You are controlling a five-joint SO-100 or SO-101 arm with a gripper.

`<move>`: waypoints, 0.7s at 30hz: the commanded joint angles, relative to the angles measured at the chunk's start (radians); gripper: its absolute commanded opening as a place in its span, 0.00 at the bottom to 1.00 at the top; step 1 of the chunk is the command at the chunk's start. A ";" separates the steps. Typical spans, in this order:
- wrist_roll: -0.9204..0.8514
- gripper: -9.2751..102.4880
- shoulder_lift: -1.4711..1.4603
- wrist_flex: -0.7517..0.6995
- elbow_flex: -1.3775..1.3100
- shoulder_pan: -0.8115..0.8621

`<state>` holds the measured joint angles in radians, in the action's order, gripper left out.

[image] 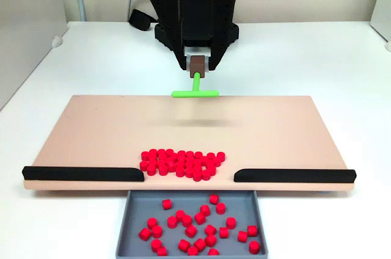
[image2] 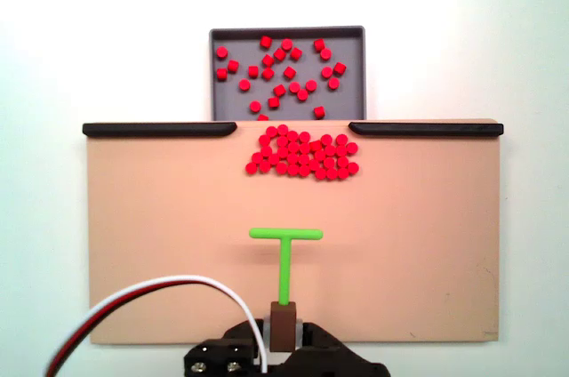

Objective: Gather the bottom side granules

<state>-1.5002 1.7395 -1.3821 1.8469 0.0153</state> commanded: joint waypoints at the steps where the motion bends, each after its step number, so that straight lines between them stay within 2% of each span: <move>1: 0.011 0.08 0.011 -0.003 -0.008 -0.008; 21: -0.032 0.09 0.058 -0.003 -0.008 0.005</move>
<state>-1.5355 1.7533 -1.3821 1.8469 0.0230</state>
